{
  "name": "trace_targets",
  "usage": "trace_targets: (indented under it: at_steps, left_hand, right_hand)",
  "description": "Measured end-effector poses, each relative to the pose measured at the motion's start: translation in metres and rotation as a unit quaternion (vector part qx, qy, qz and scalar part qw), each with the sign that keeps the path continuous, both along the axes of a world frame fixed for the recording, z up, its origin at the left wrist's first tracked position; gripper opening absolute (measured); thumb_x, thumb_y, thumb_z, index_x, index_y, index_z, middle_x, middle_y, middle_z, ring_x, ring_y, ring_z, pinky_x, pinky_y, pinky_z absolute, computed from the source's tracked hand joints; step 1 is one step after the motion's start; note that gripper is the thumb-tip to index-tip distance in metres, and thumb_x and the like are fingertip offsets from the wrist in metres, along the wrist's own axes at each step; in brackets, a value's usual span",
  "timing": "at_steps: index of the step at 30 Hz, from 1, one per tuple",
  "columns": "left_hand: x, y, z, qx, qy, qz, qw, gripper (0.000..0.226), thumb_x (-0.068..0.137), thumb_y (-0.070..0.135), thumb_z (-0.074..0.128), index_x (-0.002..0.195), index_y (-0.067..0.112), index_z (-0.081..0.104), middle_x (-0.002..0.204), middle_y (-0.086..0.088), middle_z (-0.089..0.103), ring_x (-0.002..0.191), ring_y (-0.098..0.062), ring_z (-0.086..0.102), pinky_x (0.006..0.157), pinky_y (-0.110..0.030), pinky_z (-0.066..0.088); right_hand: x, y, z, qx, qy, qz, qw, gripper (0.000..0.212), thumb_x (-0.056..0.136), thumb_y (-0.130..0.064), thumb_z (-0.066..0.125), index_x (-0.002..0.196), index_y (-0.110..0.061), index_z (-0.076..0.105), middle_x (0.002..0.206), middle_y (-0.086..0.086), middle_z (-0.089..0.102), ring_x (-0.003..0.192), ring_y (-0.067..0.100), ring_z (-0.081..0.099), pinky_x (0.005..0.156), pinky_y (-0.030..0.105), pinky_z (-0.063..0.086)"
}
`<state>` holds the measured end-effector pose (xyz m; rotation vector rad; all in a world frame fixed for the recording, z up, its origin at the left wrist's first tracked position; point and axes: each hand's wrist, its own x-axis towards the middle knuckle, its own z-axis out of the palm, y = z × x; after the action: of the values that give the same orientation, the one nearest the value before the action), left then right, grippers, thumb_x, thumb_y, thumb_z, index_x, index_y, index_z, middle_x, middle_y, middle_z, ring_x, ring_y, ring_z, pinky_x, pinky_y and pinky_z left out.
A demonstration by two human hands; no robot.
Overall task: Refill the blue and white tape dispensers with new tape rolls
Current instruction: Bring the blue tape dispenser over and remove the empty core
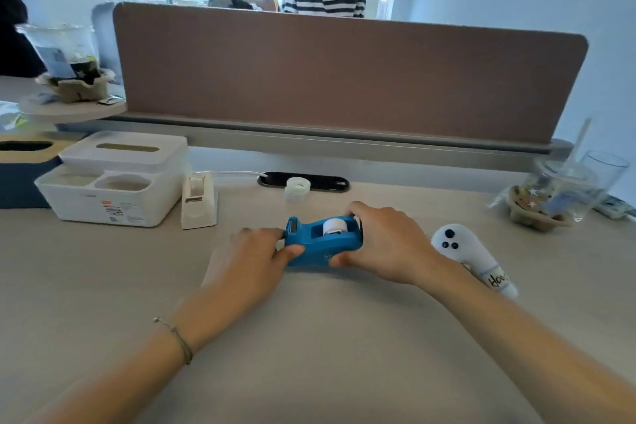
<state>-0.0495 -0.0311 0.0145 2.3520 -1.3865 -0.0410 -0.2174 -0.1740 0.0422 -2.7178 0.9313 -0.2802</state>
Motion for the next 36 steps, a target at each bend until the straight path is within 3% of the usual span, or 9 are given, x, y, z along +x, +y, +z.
trace_targets:
  at_steps: [4,13,16,19,22,25,32,36]
  left_hand:
    - [-0.024,0.000,-0.007,0.019,0.004,-0.033,0.999,0.040,0.094,0.060,0.049,0.123,0.038,0.065,0.071,0.008,0.071,0.074,-0.009,0.066,0.070,-0.035,0.058]
    - [-0.039,0.001,-0.013,0.036,0.017,-0.046,0.998,0.039,0.092,0.059,0.052,0.121,0.037,0.068,0.066,0.006,0.071,0.071,-0.010,0.066,0.068,-0.035,0.058]
    - [-0.027,-0.002,-0.002,0.088,0.047,-0.056,0.993,0.052,0.082,0.065,0.062,0.126,0.035,0.066,0.075,0.011,0.072,0.082,-0.011,0.067,0.079,-0.036,0.057]
    - [-0.010,-0.014,0.019,0.133,0.067,-0.080,0.986,0.074,0.070,0.065,0.075,0.135,0.038,0.053,0.094,0.018,0.065,0.095,-0.010,0.062,0.092,-0.038,0.052]
    - [-0.011,-0.034,0.030,0.151,0.101,-0.139,0.973,0.069,0.067,0.052,0.084,0.128,0.039,0.054,0.106,0.016,0.061,0.100,-0.008,0.060,0.091,-0.031,0.050]
    - [-0.017,-0.044,0.028,0.137,0.154,-0.201,0.958,0.056,0.066,0.043,0.088,0.117,0.037,0.064,0.110,0.014,0.065,0.103,-0.006,0.062,0.092,-0.028,0.052]
    - [-0.011,-0.047,0.018,0.096,0.188,-0.218,0.953,0.049,0.066,0.036,0.089,0.110,0.035,0.067,0.108,0.013,0.065,0.104,-0.009,0.064,0.090,-0.029,0.054]
    - [-0.009,-0.047,0.012,0.095,0.211,-0.222,0.947,0.048,0.067,0.037,0.088,0.110,0.036,0.065,0.109,0.013,0.064,0.107,-0.008,0.062,0.090,-0.030,0.054]
  right_hand:
    - [-0.035,0.008,-0.005,0.027,0.009,-0.017,0.999,0.060,0.065,-0.065,0.076,0.110,-0.031,0.055,0.093,-0.009,0.071,0.082,0.016,0.066,0.076,0.042,0.056]
    - [-0.052,0.012,-0.015,0.061,0.015,-0.028,0.998,0.054,0.069,-0.061,0.076,0.109,-0.032,0.054,0.086,-0.011,0.066,0.081,0.015,0.064,0.072,0.037,0.053]
    - [-0.056,0.004,-0.010,0.105,0.040,-0.015,0.994,0.051,0.075,-0.065,0.071,0.112,-0.034,0.055,0.083,-0.011,0.063,0.079,0.012,0.062,0.073,0.036,0.051]
    - [-0.052,-0.003,0.004,0.181,0.016,-0.022,0.983,0.043,0.087,-0.064,0.060,0.112,-0.029,0.067,0.096,-0.005,0.065,0.086,0.012,0.061,0.081,0.035,0.049]
    - [-0.034,-0.002,0.011,0.146,-0.049,-0.080,0.985,0.033,0.090,-0.056,0.060,0.097,-0.026,0.073,0.090,-0.010,0.062,0.090,0.014,0.061,0.076,0.033,0.048]
    - [-0.019,0.005,0.009,0.106,-0.030,-0.110,0.988,0.031,0.080,-0.058,0.065,0.085,-0.028,0.069,0.076,-0.010,0.065,0.080,0.016,0.063,0.066,0.033,0.048]
    - [-0.012,0.026,0.019,-0.059,0.037,-0.131,0.989,0.045,0.081,-0.060,0.059,0.106,-0.023,0.066,0.102,0.002,0.071,0.097,0.030,0.066,0.079,0.038,0.052]
    - [-0.010,0.030,0.022,-0.088,0.052,-0.122,0.987,0.040,0.082,-0.058,0.062,0.099,-0.022,0.063,0.086,-0.001,0.065,0.085,0.026,0.064,0.070,0.036,0.039]
